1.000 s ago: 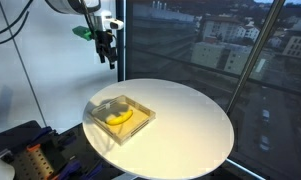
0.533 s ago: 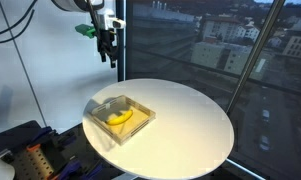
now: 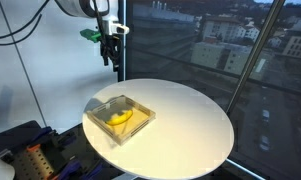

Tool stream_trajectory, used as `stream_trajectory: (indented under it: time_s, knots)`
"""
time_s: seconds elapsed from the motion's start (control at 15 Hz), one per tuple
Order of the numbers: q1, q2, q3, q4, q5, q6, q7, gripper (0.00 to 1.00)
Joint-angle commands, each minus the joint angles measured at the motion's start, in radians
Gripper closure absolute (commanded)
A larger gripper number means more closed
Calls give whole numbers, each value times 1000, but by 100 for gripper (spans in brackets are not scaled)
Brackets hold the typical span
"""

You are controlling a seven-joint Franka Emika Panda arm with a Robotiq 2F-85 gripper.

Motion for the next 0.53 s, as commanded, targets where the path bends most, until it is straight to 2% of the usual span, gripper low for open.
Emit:
stream_trajectory:
  time_s: [0.0,0.47]
  knots:
    - [-4,48,-8,36,-13,9,9,0]
    - [-5,109,-28,47,-10,63,0,0]
